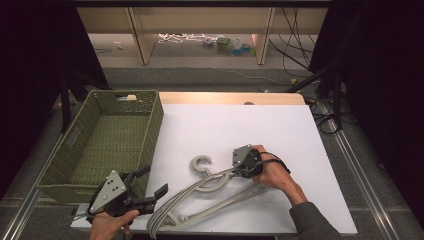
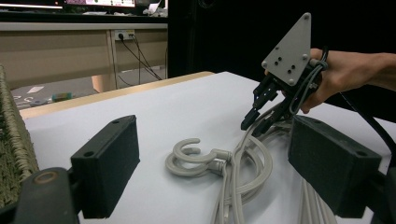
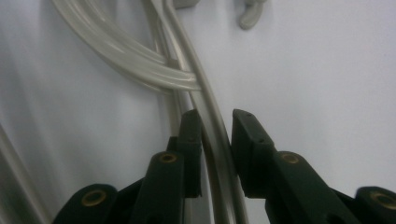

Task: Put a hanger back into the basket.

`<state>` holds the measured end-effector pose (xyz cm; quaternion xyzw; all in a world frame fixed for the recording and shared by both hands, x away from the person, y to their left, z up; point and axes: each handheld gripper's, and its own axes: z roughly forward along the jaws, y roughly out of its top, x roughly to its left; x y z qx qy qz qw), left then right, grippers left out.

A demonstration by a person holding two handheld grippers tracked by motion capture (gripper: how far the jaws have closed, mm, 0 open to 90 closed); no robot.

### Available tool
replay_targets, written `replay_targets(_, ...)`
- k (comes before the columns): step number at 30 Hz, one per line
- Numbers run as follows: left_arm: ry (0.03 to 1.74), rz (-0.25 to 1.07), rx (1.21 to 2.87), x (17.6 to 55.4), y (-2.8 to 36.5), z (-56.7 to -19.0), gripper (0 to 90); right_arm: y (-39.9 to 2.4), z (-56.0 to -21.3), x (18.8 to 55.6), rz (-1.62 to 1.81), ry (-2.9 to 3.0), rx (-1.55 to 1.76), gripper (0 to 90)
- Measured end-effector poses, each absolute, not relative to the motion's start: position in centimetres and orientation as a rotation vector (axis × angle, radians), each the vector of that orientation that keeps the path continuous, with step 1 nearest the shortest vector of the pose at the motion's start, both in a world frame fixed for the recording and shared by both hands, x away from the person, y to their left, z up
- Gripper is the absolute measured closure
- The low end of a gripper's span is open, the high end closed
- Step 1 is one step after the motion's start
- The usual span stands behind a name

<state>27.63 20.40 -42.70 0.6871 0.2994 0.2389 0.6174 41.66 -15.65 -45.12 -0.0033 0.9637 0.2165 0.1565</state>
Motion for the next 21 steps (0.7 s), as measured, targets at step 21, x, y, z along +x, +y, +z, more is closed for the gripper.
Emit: replay_targets(21,0.709,0.355,1.765,29.6,17.0,-43.2,21.7,-16.8,-40.1,39.0,0.593,2.63,-0.318,82.0)
